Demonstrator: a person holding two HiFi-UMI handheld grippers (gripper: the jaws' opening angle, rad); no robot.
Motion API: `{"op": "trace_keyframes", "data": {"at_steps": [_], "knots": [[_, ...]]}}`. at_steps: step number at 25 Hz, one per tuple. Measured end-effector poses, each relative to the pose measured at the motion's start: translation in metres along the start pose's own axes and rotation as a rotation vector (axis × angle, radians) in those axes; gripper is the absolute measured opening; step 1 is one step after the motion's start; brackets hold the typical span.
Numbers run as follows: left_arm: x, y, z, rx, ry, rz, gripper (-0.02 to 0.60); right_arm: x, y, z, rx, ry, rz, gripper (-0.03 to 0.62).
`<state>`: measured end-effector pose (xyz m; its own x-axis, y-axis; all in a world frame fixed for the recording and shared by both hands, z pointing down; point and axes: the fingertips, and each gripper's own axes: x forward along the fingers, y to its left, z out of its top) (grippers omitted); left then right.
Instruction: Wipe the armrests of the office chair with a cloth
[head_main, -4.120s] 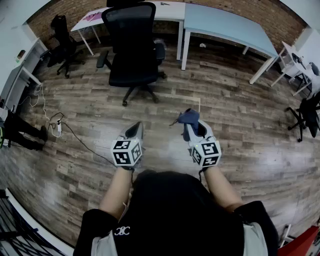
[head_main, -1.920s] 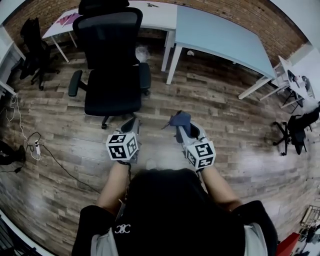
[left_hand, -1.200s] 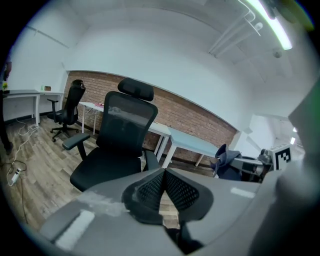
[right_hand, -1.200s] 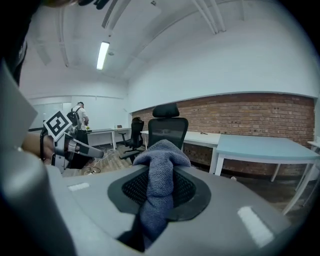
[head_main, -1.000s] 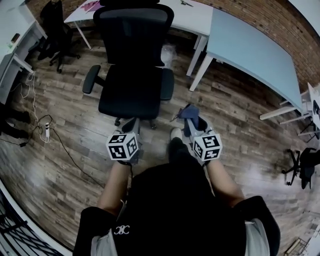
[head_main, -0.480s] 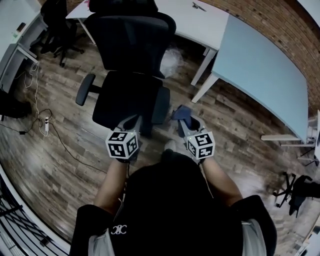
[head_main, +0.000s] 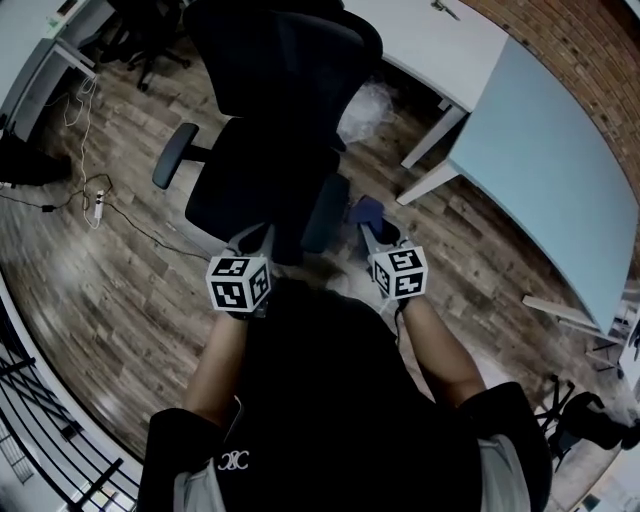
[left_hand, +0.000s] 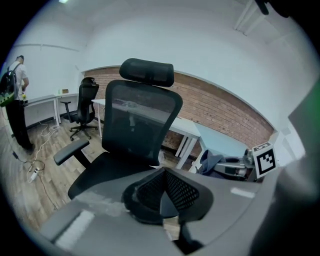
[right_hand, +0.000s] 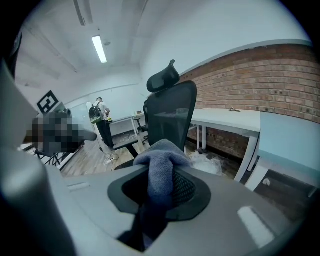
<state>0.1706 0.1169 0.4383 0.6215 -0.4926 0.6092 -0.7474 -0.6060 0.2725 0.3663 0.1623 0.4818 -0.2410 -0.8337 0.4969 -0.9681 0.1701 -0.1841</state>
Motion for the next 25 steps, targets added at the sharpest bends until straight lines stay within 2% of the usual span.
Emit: {"op": "trace_keyframes", "data": {"at_steps": [6,11,17,21,25], "knots": [[0.009,0.02,-0.008,-0.024,0.039,-0.007,0.006,0.045,-0.006,-0.01,0.013,0.078,-0.007,0.084],[0.021,0.03,0.001,-0.002,0.066,-0.056,0.006,0.091,-0.036,-0.015,-0.012,0.143,-0.123,0.084],[0.022,0.057,-0.001,-0.031,0.104,-0.067,0.006,0.145,-0.051,-0.029,-0.012,0.266,-0.141,0.083],[0.018,0.078,-0.008,-0.058,0.132,-0.056,0.006,0.16,-0.072,-0.059,0.086,0.36,-0.247,0.083],[0.017,0.102,-0.011,-0.066,0.145,-0.052,0.006,0.168,-0.08,-0.068,0.213,0.367,-0.34,0.083]]}}
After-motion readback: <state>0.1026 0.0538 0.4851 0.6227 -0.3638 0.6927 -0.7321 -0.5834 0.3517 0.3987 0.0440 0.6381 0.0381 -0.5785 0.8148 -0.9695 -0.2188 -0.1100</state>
